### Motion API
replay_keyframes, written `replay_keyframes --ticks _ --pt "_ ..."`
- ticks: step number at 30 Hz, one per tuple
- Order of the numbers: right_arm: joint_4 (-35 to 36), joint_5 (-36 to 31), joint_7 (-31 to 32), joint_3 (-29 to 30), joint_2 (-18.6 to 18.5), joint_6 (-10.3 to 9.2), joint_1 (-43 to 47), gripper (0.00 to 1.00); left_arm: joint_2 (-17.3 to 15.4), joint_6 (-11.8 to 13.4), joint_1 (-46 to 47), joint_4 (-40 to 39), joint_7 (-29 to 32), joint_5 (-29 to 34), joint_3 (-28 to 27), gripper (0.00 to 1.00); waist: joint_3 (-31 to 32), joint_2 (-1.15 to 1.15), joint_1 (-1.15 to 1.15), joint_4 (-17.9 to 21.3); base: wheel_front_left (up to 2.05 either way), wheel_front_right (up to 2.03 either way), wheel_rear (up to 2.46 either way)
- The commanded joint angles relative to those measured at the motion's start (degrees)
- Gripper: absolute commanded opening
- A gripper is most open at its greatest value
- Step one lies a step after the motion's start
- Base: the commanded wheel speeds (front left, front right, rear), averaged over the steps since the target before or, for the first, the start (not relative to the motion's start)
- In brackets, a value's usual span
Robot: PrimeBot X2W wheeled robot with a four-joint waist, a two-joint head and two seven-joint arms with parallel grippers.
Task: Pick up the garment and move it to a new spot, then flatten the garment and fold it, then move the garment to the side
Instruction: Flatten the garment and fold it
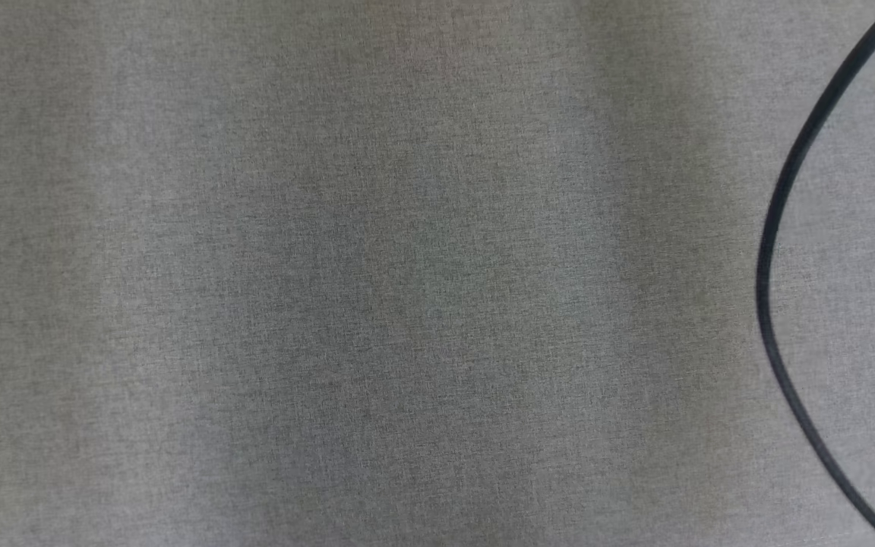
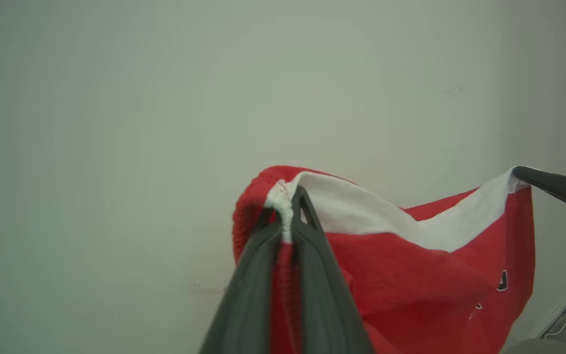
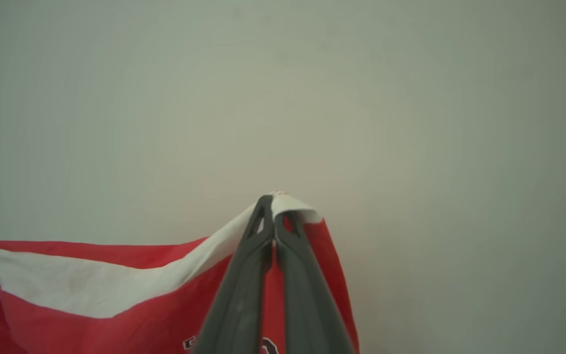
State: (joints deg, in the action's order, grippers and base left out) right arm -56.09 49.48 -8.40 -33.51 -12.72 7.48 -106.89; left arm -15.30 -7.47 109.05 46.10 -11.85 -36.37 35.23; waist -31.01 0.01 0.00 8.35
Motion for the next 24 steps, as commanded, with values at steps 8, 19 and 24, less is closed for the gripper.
replay_keyframes --ticks 8,19,24 --pt "12.41 7.74 -2.41 -7.41 -3.79 0.03 15.95 0.00 -3.72 0.34 -17.11 -7.95 -2.80 -4.38 -0.68 0.00 2.36 -0.01 0.00 -0.76 0.00 0.00 0.00" --pt "31.47 13.27 -5.79 -12.68 -12.83 0.03 41.15 0.00 -9.52 8.59 -46.83 -34.13 -3.26 -9.18 -4.60 0.00 8.12 -0.01 0.00 -1.98 0.00 0.00 0.00" --pt "38.02 15.20 -6.30 -12.59 -15.81 0.03 53.97 0.00 -11.66 13.95 -62.33 -46.29 -3.34 -8.32 -5.05 0.00 11.01 -0.01 0.00 -1.45 0.00 0.00 0.00"
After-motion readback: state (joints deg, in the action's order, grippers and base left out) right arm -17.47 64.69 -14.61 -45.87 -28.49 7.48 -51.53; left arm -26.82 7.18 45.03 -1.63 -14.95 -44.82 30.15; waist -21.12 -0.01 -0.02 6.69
